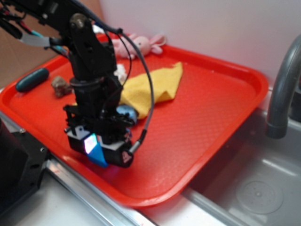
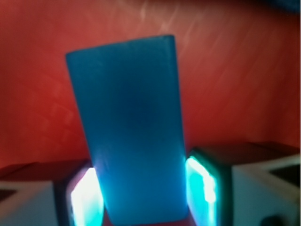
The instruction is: Grab the blue block.
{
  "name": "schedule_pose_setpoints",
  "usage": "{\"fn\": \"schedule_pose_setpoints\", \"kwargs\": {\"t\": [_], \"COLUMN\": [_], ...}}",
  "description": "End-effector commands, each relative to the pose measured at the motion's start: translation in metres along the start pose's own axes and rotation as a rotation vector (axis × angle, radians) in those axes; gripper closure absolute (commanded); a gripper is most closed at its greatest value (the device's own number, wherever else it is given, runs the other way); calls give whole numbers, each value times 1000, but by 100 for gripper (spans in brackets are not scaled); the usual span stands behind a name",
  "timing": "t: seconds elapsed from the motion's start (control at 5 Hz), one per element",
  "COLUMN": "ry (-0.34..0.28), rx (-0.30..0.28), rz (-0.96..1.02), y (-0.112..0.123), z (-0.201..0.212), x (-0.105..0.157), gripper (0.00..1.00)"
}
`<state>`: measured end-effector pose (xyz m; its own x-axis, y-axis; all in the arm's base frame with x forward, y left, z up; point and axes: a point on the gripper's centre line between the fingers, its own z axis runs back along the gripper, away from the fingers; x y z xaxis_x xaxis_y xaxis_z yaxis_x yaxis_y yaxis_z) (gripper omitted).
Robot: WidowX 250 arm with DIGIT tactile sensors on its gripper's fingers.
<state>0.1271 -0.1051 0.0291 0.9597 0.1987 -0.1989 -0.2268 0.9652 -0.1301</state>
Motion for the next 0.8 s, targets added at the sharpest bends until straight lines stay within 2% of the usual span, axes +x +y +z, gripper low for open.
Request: {"fn": "schedule_pose_setpoints", "kwargs": {"t": [0.0, 0.2, 0.4, 0.6], "ry": [-257, -219, -186, -162], "rx": [84, 160, 166, 202], "rz": [-458, -408, -364, -338], "y": [7, 26, 29, 26], "z": [108, 161, 203, 217], "x": [9, 4, 1, -8], "gripper": [100, 100, 100, 100]}}
